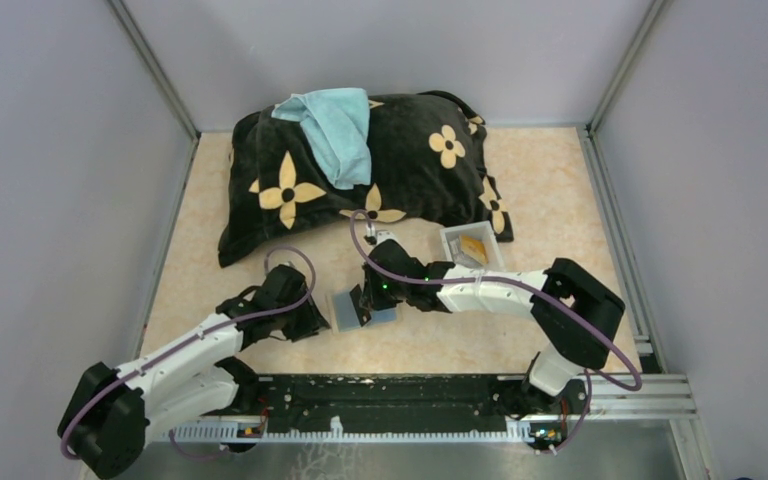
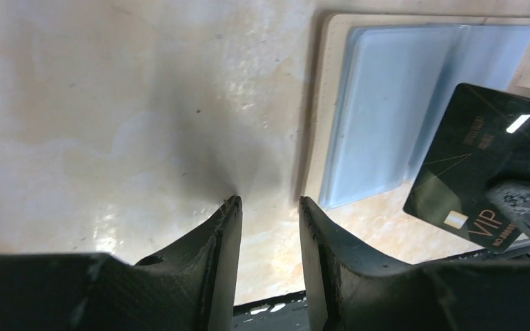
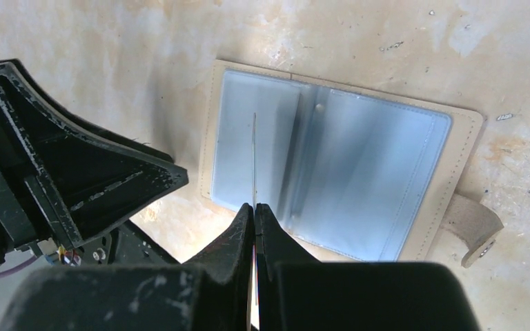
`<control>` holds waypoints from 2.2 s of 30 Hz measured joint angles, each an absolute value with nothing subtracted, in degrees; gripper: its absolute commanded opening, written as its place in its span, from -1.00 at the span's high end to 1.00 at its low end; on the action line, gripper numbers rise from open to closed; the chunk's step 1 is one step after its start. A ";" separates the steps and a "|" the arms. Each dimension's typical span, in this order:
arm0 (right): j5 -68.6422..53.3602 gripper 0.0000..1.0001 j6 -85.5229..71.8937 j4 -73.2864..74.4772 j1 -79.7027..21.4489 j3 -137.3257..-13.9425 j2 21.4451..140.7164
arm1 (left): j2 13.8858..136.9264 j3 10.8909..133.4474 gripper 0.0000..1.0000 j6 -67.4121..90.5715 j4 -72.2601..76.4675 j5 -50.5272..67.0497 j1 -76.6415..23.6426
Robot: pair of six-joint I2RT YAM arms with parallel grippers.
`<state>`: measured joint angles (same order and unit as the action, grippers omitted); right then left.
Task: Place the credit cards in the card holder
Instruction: Turn over the card slot in the card holder, then insert the credit card into the card holder.
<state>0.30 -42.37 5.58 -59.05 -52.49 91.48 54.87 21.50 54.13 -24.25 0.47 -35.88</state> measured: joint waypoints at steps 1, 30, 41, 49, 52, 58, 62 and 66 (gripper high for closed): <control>0.43 1.00 -42.41 5.54 -59.05 -52.45 91.48 | 54.19 21.50 0.14 54.15 -25.36 0.21 -35.88; -1.91 1.00 -47.27 -3.36 -53.12 -44.21 91.11 | 60.27 24.64 0.18 53.30 -25.30 0.01 -35.88; -5.15 1.00 -49.28 -5.32 -51.94 -43.88 91.11 | 60.60 24.64 0.18 53.30 -24.58 0.01 -35.88; -6.57 1.00 -50.28 -6.90 -51.83 -43.44 91.11 | 60.58 24.62 0.18 53.32 -24.51 0.03 -35.88; -6.83 1.00 -50.61 -7.55 -51.83 -43.16 91.11 | 60.51 24.58 0.18 53.34 -24.49 0.03 -35.88; -7.03 1.00 -50.83 -8.14 -51.83 -42.37 91.13 | 60.34 24.49 0.18 53.34 -24.47 0.03 -35.88; -7.09 1.00 -51.07 -8.84 -51.83 -41.67 91.15 | 60.31 24.47 0.18 53.34 -24.47 0.03 -35.88; -7.25 1.00 -51.27 -9.47 -51.83 -41.12 91.26 | 60.25 24.43 0.18 53.34 -24.45 0.03 -35.88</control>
